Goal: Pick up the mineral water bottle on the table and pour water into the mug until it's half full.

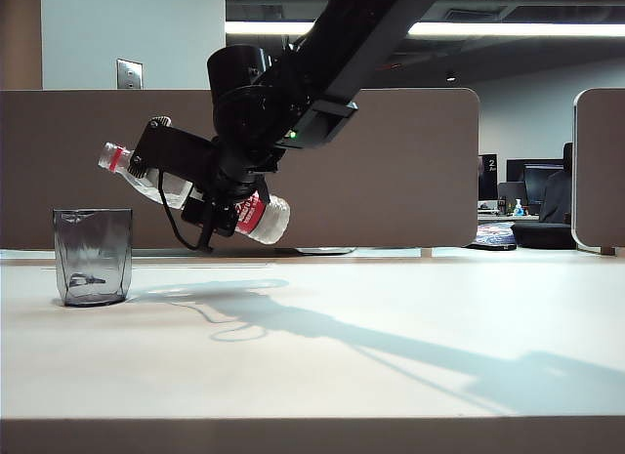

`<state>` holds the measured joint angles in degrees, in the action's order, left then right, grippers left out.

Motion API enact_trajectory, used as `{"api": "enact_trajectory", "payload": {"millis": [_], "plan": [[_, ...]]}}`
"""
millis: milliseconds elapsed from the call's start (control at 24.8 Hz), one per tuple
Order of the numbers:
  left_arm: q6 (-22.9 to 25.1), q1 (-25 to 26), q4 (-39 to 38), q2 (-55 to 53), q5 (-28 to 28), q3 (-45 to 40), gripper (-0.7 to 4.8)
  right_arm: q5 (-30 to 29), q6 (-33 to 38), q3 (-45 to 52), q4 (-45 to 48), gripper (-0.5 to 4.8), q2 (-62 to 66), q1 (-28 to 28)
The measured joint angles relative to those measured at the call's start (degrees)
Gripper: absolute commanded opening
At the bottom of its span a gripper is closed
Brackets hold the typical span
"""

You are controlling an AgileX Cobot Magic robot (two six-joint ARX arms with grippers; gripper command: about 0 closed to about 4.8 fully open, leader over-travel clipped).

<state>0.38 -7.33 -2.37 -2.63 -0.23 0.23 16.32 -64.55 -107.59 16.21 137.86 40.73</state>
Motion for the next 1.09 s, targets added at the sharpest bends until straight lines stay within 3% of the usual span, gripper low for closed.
{"api": "enact_trajectory", "payload": {"millis": [646,1091], "plan": [[0.0,0.0,0.0,1.5,0.1,0.0,-0.05,3.2,-11.5,0.1,-2.4,2.52,0.1,-0.1],[0.0,0.0,0.0,1.6,0.1,0.0,-0.05,4.3,-15.3,0.1,-2.1,2.52,0.1,-0.2]]}}
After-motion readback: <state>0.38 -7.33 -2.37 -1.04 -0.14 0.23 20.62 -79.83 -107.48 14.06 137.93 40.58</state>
